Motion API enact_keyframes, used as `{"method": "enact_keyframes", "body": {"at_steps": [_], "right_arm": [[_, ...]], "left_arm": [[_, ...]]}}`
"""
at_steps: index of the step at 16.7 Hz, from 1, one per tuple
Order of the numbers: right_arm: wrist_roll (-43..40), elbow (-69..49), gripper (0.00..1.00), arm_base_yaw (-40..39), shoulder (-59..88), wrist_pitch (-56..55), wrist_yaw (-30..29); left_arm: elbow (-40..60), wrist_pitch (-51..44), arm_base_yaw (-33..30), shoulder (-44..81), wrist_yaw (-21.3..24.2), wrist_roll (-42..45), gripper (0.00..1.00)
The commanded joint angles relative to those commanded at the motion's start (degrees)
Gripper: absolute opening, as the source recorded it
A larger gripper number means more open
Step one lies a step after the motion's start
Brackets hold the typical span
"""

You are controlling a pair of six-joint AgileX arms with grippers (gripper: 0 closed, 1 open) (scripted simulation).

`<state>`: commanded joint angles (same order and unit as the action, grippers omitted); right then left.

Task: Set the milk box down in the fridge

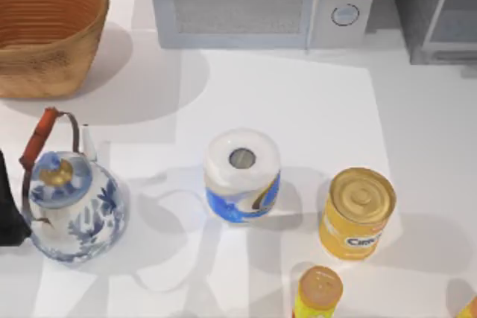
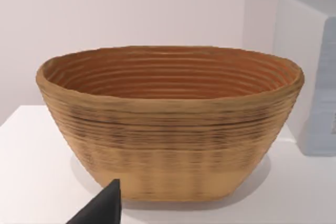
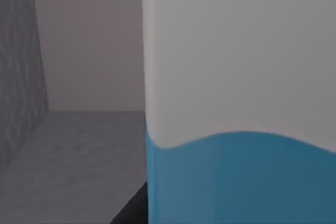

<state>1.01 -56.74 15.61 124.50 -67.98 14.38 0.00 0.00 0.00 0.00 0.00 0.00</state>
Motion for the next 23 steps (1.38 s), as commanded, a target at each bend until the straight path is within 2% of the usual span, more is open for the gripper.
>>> {"method": "enact_keyframes", "body": {"at_steps": [4, 11, 18, 23], "right_arm": [[0.0, -8.3, 0.0, -1.1, 4.8, 5.8, -0.7], [-0.2, -32.3, 0.0, -2.7, 12.4, 17.9, -2.1], [-0.2, -35.7, 0.0, -3.2, 14.7, 20.5, -3.1], [-0.2, -35.7, 0.38, -3.2, 14.7, 20.5, -3.1]], "left_arm": [[0.0, 0.0, 0.0, 0.0, 0.0, 0.0, 1.0], [0.0, 0.0, 0.0, 0.0, 0.0, 0.0, 1.0], [0.0, 0.0, 0.0, 0.0, 0.0, 0.0, 1.0], [0.0, 0.0, 0.0, 0.0, 0.0, 0.0, 1.0]]}}
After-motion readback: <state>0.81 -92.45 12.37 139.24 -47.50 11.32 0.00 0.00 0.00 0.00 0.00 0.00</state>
